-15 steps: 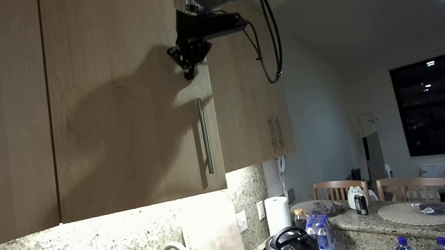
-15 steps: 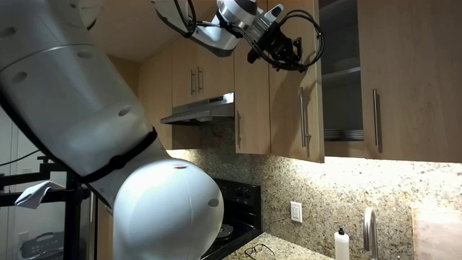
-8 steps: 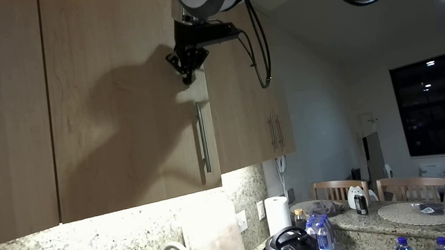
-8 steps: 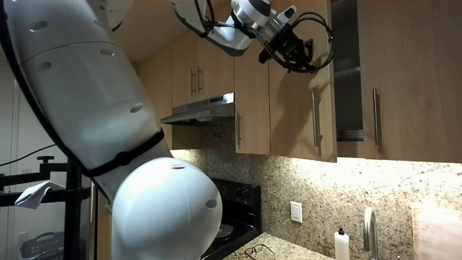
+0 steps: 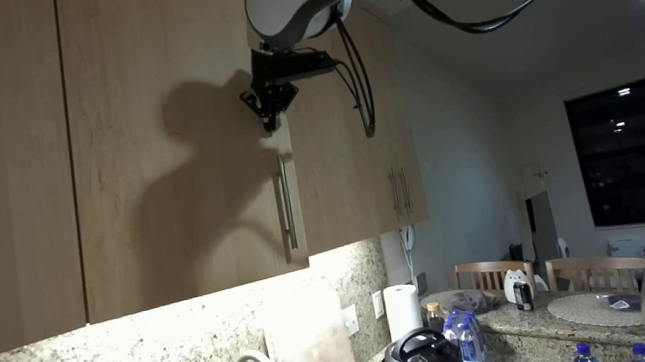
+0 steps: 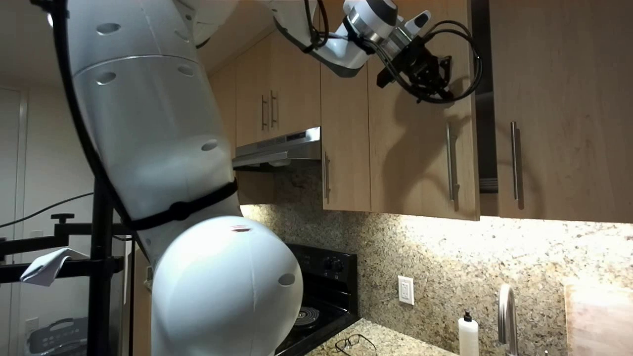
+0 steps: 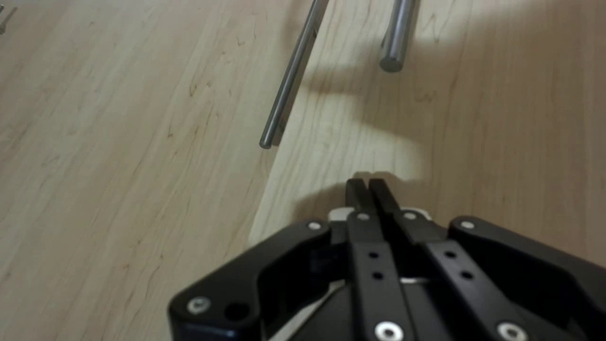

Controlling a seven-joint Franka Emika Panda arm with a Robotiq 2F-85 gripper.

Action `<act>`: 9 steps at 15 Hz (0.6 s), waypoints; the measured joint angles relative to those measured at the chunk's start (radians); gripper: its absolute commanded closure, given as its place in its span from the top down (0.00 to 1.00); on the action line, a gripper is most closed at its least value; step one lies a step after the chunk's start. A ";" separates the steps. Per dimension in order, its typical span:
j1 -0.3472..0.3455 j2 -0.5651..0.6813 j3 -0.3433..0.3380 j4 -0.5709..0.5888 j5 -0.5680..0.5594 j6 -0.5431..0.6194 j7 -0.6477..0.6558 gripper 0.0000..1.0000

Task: Close the cabinet door

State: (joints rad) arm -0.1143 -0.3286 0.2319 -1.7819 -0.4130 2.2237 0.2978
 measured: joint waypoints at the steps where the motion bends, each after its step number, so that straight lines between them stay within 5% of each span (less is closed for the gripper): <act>1: 0.000 0.019 -0.004 0.019 -0.003 -0.001 0.001 0.07; 9: 0.013 0.152 -0.027 0.172 -0.043 -0.037 0.004 0.07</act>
State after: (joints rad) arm -0.1016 -0.1763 0.2052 -1.6100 -0.4563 2.1872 0.3017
